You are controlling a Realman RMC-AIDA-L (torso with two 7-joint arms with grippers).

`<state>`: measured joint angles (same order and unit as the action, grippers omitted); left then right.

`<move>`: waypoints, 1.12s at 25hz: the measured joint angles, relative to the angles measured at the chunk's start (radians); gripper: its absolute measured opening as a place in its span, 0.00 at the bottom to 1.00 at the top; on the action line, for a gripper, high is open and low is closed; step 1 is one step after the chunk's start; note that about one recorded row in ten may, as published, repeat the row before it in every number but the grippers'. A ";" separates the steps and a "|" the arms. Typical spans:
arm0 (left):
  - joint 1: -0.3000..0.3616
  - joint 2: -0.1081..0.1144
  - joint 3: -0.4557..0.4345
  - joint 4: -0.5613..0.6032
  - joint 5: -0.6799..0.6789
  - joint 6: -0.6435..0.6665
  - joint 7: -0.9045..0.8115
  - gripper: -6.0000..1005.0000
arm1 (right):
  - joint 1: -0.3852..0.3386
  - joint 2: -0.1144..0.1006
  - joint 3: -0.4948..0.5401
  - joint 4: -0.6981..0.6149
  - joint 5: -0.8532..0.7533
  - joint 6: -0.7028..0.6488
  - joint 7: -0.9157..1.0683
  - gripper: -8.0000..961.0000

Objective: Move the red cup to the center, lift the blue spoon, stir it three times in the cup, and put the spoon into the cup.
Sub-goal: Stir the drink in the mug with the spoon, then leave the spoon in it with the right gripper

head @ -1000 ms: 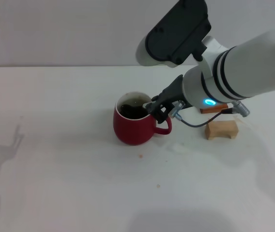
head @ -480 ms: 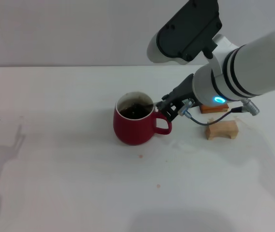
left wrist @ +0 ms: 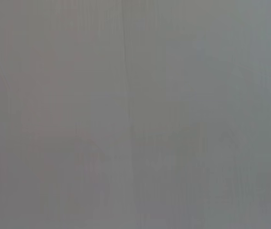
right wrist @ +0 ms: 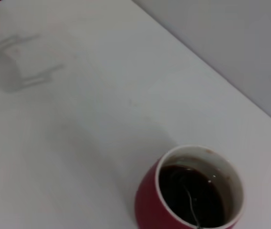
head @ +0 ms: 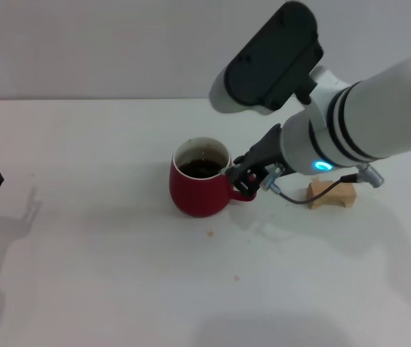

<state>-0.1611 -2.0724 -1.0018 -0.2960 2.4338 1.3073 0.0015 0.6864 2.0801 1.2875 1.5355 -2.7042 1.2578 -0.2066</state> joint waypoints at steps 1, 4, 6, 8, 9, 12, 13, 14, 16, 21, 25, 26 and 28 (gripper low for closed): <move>0.000 0.000 0.003 0.000 -0.001 0.002 0.000 0.85 | 0.000 0.000 0.000 0.000 0.000 0.000 0.000 0.14; 0.001 0.000 0.003 0.000 -0.001 0.003 0.000 0.85 | 0.005 0.001 -0.012 0.000 0.022 -0.005 0.001 0.14; 0.001 0.000 0.003 0.000 -0.001 0.003 0.000 0.85 | 0.009 0.001 -0.015 -0.002 0.039 -0.008 -0.001 0.14; 0.001 0.000 0.003 0.000 -0.001 0.004 0.000 0.85 | 0.012 0.002 -0.016 -0.004 0.048 -0.013 -0.002 0.14; 0.003 0.000 0.003 0.000 -0.003 0.004 0.000 0.85 | 0.014 0.002 -0.016 -0.005 0.049 -0.022 -0.002 0.14; 0.003 0.000 0.003 0.000 -0.003 0.004 0.000 0.85 | 0.018 0.001 -0.011 -0.017 0.048 -0.044 -0.003 0.14; 0.003 0.000 0.003 0.000 -0.003 0.004 0.000 0.85 | 0.018 0.001 -0.011 -0.017 0.048 -0.044 -0.003 0.14; 0.003 0.000 0.003 0.000 -0.003 0.004 0.000 0.85 | 0.020 0.001 -0.009 -0.023 0.047 -0.051 -0.003 0.14; 0.003 0.000 0.003 0.000 -0.003 0.004 0.000 0.85 | 0.025 0.000 -0.005 -0.038 0.046 -0.066 -0.003 0.14; 0.003 0.000 0.003 0.000 -0.004 0.004 0.000 0.85 | 0.027 -0.001 -0.011 -0.050 0.039 -0.093 -0.004 0.15; 0.002 0.000 0.003 0.001 -0.004 0.004 0.000 0.85 | 0.027 -0.002 -0.019 -0.048 0.023 -0.096 -0.005 0.17; 0.001 0.000 0.003 0.000 -0.004 0.004 0.000 0.85 | 0.026 -0.002 -0.022 -0.047 0.021 -0.096 -0.005 0.18; 0.001 0.000 0.003 0.000 -0.004 0.004 0.000 0.85 | 0.024 -0.002 -0.026 -0.046 0.016 -0.097 -0.005 0.19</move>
<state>-0.1605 -2.0724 -0.9986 -0.2959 2.4297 1.3116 0.0016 0.7108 2.0785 1.2615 1.4895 -2.6885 1.1613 -0.2116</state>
